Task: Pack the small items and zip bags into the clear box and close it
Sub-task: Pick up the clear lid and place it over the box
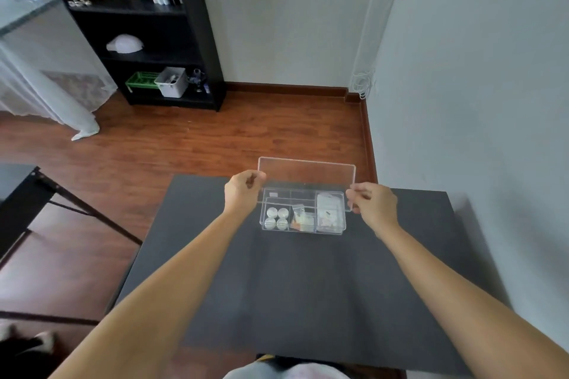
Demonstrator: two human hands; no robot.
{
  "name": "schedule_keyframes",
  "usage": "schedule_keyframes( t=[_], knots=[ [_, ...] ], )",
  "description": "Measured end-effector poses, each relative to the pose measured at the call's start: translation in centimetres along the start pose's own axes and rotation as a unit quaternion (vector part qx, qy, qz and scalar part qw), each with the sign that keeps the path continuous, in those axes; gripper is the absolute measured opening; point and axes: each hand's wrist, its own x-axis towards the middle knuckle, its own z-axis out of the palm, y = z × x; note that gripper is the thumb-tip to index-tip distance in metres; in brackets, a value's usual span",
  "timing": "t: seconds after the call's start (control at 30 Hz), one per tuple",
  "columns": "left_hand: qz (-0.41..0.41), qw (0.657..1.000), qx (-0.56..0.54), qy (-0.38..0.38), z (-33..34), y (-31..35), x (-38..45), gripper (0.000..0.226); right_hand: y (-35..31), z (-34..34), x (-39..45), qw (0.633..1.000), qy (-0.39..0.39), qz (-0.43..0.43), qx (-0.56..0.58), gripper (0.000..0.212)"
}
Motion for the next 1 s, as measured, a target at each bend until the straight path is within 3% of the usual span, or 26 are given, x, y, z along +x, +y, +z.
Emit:
schedule_keyframes(
  t=[0.13,0.3,0.57,1.0],
  knots=[
    [-0.050,0.994,0.074,-0.056,1.3,-1.4,0.4,0.036,1.1,1.5,0.3,0.997,-0.016,0.051,-0.046,0.015],
    [-0.066,0.988,0.129,-0.060,2.8,-2.3,0.5,0.045,2.3,1.9,0.5,0.990,-0.041,0.084,-0.108,0.033],
    [-0.089,0.986,0.128,-0.065,4.1,-3.2,1.1,0.038,3.3,3.0,0.9,0.984,-0.045,0.069,-0.160,0.036],
    [-0.112,0.984,0.119,-0.070,4.1,-3.9,1.3,0.046,3.4,3.5,1.3,0.977,-0.054,0.054,-0.201,0.039]
  ],
)
